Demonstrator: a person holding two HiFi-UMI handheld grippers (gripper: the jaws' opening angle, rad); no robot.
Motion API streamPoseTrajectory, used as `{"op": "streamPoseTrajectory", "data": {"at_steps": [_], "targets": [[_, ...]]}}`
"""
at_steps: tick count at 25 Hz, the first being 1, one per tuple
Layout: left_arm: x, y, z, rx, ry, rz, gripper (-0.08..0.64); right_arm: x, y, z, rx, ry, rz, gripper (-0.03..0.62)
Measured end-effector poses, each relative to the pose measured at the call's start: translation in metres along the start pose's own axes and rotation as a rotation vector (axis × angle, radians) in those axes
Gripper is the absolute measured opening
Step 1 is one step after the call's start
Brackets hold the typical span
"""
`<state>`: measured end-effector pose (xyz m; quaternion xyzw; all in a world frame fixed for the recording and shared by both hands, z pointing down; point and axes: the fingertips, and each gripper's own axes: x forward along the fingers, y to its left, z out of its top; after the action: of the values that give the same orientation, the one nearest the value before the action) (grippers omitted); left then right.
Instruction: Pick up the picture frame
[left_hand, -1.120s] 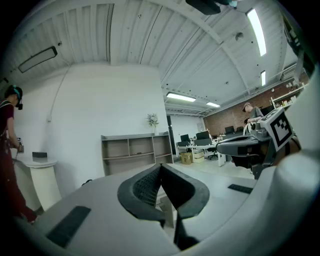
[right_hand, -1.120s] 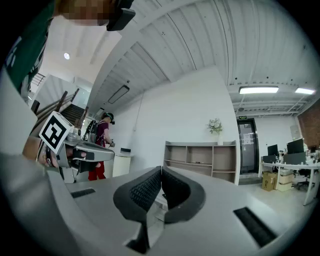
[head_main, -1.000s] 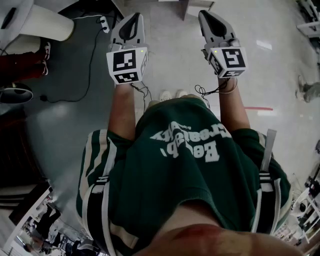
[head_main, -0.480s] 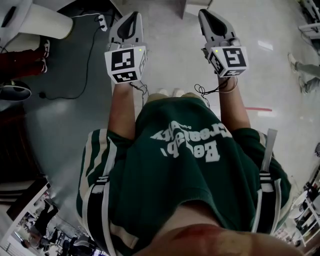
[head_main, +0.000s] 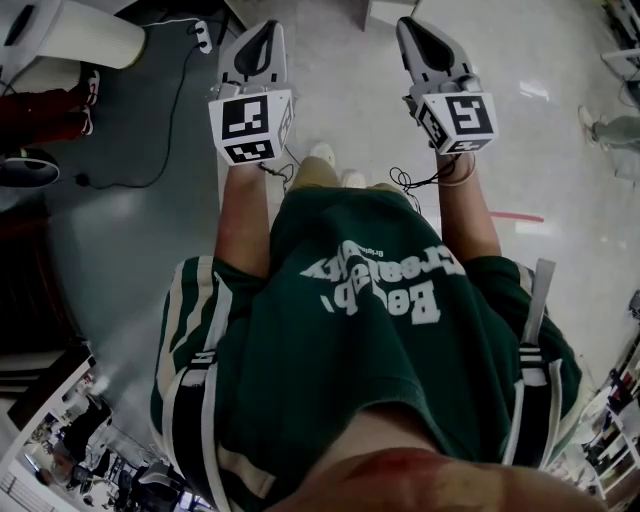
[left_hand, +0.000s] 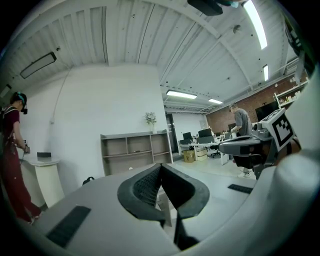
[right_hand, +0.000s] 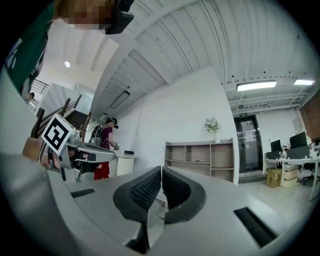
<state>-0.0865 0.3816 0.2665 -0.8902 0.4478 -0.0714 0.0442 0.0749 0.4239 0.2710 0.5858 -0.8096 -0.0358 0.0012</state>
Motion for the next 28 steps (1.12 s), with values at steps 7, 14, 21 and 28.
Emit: {"op": "streamPoseTrajectory", "data": {"at_steps": [7, 14, 21, 28], "targets": [[0.022, 0.010, -0.001, 0.000, 0.001, -0.006, 0.020, 0.015, -0.015, -0.002, 0.000, 0.003, -0.021, 0.034], [0.054, 0.028, -0.004, -0.001, 0.007, -0.033, 0.018, 0.046, -0.030, -0.011, -0.003, 0.029, -0.040, 0.034], [0.106, 0.056, -0.023, -0.009, 0.030, -0.072, 0.020, 0.098, -0.038, -0.034, 0.009, 0.080, -0.039, 0.034], [0.170, 0.091, -0.041, -0.010, 0.066, -0.082, 0.018, 0.167, -0.062, -0.049, 0.003, 0.104, -0.005, 0.034]]}}
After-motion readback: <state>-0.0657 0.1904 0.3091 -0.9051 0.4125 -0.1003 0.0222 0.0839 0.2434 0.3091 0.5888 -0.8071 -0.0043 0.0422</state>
